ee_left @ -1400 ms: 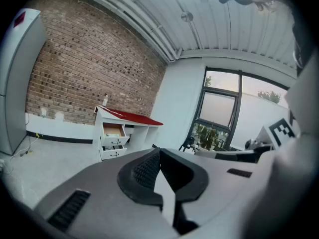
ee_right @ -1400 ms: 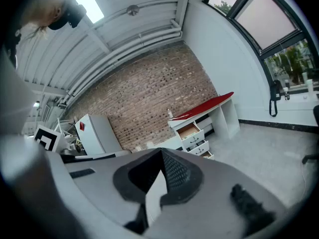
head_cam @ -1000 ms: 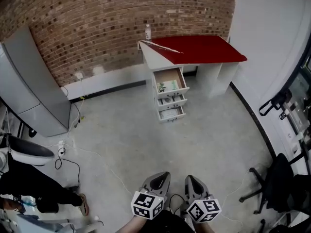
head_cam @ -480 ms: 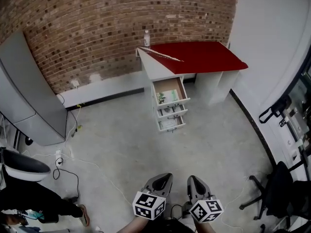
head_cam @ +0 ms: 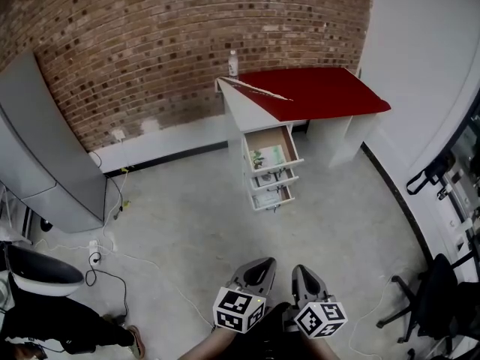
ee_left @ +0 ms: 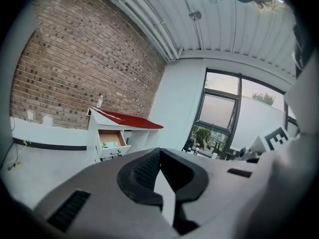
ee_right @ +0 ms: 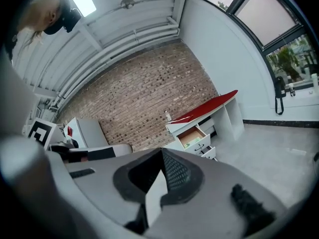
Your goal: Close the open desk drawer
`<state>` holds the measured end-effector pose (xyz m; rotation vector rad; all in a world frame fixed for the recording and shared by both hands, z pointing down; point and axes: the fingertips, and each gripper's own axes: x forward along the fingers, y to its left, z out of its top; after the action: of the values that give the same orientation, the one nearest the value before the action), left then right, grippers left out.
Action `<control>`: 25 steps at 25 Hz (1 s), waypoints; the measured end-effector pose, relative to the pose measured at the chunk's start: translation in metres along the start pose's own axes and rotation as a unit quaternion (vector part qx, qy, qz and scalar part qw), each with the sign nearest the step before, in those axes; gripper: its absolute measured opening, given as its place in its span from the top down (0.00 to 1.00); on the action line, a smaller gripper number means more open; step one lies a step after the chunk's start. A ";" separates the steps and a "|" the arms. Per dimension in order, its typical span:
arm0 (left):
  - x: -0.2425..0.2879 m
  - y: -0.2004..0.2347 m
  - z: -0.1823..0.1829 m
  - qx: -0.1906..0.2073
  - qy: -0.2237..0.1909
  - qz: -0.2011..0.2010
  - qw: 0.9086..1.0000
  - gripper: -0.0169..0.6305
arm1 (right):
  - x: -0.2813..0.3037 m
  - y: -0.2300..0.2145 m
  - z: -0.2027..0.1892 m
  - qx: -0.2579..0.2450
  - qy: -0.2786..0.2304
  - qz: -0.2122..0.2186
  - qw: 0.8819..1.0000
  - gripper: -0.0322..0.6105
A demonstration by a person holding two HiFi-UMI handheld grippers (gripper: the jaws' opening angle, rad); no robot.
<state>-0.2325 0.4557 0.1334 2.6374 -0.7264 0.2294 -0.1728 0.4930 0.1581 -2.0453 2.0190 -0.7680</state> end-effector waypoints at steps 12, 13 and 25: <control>0.021 0.022 0.007 -0.001 0.007 0.004 1.000 0.96 | 0.019 -0.014 0.017 -0.001 -0.010 -0.016 1.000 0.94; 0.025 0.024 0.008 -0.001 0.009 0.004 1.000 0.96 | 0.022 -0.015 0.019 -0.001 -0.009 -0.017 1.000 0.94; 0.084 0.039 0.017 0.007 0.033 -0.002 0.999 0.96 | 0.066 -0.047 0.039 0.002 0.002 -0.026 1.000 0.94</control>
<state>-0.1809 0.3793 0.1521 2.6301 -0.7017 0.3186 -0.1166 0.4230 0.1622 -2.1026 1.9718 -0.7860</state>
